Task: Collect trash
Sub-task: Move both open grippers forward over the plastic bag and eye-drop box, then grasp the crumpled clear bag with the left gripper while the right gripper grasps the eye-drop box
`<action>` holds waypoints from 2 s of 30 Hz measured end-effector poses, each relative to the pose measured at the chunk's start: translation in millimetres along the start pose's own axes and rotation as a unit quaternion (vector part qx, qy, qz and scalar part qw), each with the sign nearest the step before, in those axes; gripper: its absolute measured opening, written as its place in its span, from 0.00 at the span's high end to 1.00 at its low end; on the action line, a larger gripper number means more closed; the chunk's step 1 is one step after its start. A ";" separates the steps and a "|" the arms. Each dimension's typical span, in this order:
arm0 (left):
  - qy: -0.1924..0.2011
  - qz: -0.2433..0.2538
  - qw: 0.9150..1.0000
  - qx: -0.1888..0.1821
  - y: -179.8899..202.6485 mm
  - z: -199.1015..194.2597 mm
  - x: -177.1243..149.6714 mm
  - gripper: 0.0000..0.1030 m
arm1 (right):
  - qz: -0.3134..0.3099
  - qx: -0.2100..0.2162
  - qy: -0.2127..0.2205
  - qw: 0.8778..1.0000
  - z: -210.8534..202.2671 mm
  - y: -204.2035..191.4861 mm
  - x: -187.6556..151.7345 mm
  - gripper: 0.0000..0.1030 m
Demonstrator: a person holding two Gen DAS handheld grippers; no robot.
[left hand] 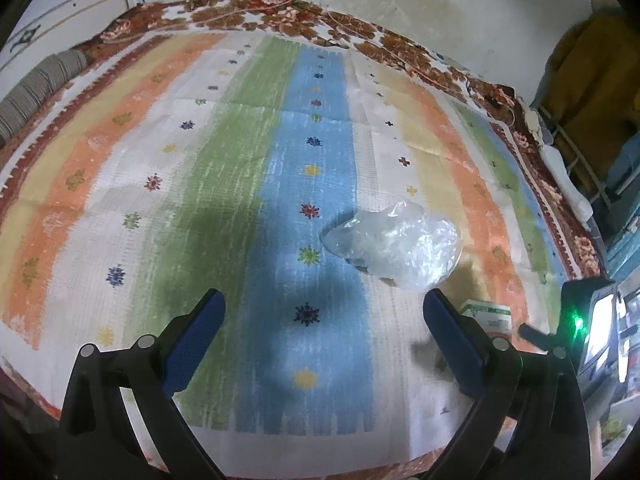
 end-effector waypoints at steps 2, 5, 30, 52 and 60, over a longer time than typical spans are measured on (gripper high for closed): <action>-0.006 -0.006 1.000 -0.009 1.0 7.4 3.4 0.06 | 0.002 0.003 -0.008 1.000 5.0 0.0 0.1 0.17; -0.009 -0.006 1.000 -0.014 6.3 16.6 8.4 0.06 | 0.001 0.004 -0.011 1.000 8.2 -0.8 1.1 0.21; -0.025 0.020 0.994 -0.101 52.1 95.4 32.6 0.33 | 0.023 0.086 -0.042 0.995 9.1 14.5 -10.5 0.32; -0.005 0.002 0.999 -0.044 22.1 -43.2 2.8 0.72 | -0.019 0.189 0.019 0.982 -98.5 -8.6 -34.7 0.33; 0.018 -0.026 0.997 -0.064 16.2 -100.8 -22.2 0.72 | -0.034 0.225 0.061 0.972 -155.1 -11.0 -60.9 0.33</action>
Point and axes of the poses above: each gripper's, at about its wrist camera, not at the fingertips, and z roughly the way its jaws point, y to its right, x to its top, the point moved 4 cm from there along z, roughly the way its jaws point, and after that the axes turned 5 degrees about z, right-handed, at the moved point
